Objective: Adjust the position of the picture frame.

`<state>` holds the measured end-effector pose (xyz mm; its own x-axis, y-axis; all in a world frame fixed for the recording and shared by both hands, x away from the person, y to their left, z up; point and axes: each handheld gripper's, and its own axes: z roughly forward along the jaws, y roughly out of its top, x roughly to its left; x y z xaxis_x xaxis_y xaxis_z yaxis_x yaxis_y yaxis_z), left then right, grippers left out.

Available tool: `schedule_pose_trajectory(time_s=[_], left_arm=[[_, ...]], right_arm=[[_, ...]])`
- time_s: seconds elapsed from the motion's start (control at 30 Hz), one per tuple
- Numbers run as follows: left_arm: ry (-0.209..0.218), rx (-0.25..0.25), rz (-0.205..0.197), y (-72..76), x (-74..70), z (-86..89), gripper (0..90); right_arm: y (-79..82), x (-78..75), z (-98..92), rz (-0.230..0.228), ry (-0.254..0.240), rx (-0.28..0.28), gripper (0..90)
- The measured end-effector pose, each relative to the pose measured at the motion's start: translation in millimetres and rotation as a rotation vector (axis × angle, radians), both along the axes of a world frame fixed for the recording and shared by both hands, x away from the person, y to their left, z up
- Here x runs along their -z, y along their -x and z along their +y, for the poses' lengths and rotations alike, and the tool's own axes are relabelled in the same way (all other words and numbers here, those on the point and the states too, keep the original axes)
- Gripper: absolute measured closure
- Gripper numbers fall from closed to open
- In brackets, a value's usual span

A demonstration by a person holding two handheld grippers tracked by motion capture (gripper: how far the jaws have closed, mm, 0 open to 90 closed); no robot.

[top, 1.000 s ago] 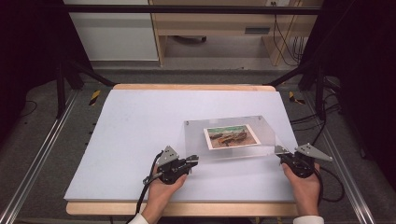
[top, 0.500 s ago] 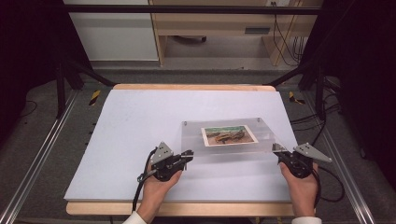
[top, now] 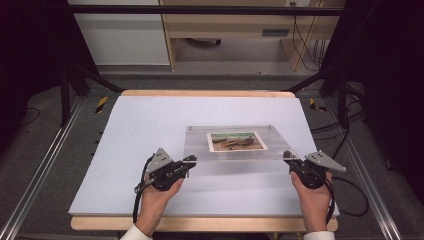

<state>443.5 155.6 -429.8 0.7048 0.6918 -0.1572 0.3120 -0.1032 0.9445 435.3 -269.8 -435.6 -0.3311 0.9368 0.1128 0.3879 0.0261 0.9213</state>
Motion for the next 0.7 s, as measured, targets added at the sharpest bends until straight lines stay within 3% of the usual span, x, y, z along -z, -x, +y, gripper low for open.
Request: schedule_pose_trajectory(time_s=[0.47, 0.6, 0.7], left_arm=[[0.008, -0.037, -0.031, -13.9, -10.8, 49.8, 83.1], [0.012, -0.058, -0.043, -24.4, -7.3, 62.5, 83.3], [0.013, -0.067, -0.029, -30.5, -1.7, 70.3, 83.2]], right_arm=[[-24.5, -11.7, 49.3, -0.016, -0.01, -0.024, 85.0], [-32.6, -12.2, 65.1, -0.015, -0.013, -0.019, 85.0], [-38.6, -8.8, 76.8, -0.012, 0.005, -0.015, 85.0]])
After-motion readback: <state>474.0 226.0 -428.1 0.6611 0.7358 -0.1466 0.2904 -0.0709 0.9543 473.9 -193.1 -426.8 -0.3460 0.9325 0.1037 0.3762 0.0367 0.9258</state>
